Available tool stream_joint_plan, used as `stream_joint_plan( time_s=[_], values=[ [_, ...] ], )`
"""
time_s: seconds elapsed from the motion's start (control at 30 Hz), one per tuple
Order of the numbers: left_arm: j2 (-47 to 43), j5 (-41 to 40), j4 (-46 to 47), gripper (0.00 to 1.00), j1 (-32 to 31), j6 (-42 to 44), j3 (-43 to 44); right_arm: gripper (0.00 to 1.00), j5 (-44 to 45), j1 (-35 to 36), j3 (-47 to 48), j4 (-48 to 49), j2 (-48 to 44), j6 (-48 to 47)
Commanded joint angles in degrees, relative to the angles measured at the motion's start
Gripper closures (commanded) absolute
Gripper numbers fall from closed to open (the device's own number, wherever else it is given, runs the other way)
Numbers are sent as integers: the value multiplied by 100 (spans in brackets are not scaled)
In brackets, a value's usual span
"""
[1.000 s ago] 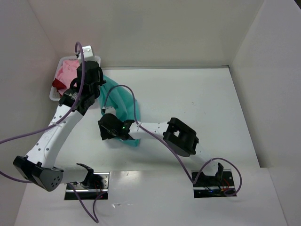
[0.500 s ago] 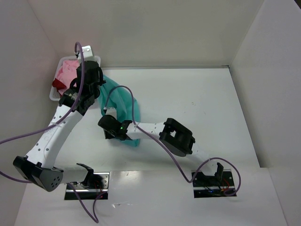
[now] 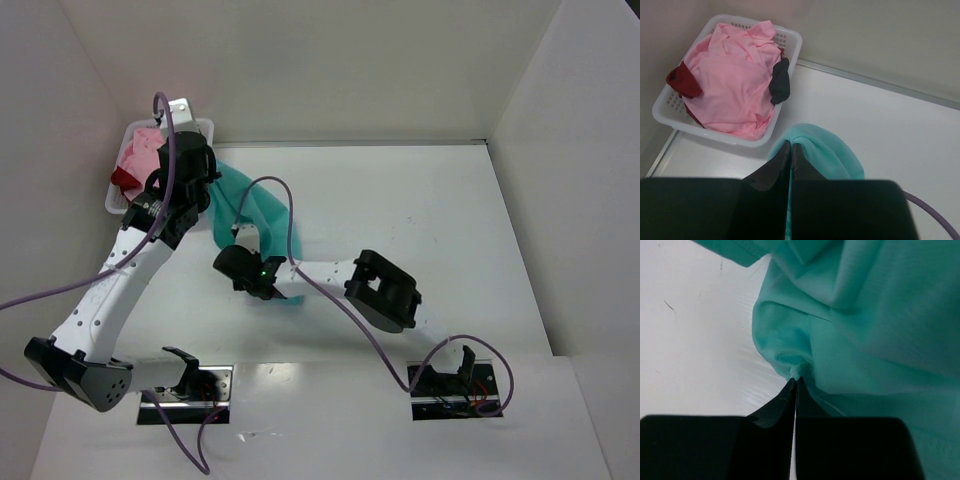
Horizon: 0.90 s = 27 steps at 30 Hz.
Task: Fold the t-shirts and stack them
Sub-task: Flatten out the tshirt
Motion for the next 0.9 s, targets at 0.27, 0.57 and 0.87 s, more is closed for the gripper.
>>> stream_joint_plan(
  time_s=[0.27,0.57,0.87],
  values=[
    [-78,-130,423,100,88,51,236,100,1833,-412,-2284,-178,-4711,295],
    [-191,1100,370,100,150,192,500,100,2589,-1659,-2170,-337,-6744,-1270],
    [-789,1215,133,100,150,-405,843,100,3504,-2020,-1740,-74,-7009,-2290]
  ],
)
